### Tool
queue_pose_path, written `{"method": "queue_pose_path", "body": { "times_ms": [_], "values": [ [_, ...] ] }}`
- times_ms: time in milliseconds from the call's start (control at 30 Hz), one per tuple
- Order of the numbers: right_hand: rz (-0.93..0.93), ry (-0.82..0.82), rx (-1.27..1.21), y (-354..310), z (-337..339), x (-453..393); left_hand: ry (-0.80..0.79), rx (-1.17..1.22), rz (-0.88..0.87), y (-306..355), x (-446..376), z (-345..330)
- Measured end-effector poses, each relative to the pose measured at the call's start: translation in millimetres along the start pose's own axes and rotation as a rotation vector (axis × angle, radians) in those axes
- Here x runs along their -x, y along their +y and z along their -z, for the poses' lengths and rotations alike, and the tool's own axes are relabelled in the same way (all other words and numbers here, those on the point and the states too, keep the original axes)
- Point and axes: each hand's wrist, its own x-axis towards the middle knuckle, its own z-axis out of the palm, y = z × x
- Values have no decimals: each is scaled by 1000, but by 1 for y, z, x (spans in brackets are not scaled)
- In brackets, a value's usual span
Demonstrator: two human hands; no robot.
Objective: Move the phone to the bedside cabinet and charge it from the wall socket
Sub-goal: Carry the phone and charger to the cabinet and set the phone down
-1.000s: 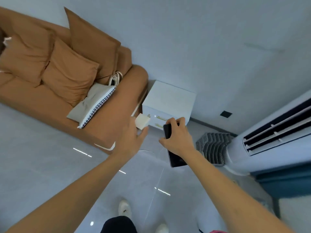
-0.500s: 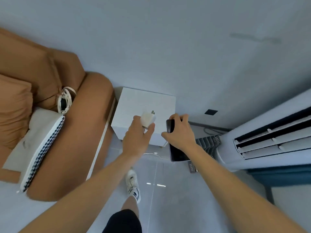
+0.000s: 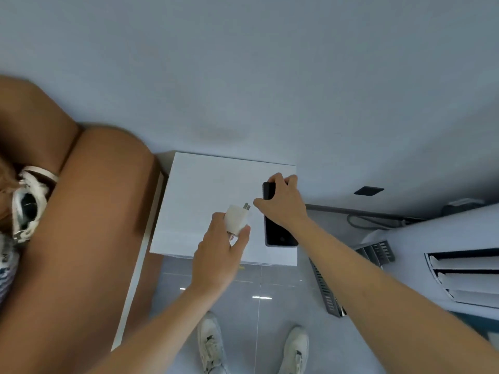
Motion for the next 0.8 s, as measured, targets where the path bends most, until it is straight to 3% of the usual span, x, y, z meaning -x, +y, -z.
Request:
{"method": "queue_pose_path", "body": {
  "times_ms": [333, 800],
  "values": [
    [-12, 46, 51, 40, -101, -127, -5, 113, 33, -85, -39, -77],
    [128, 171, 191, 33, -128, -169, -36, 213, 79, -94, -51, -109]
  ]
}}
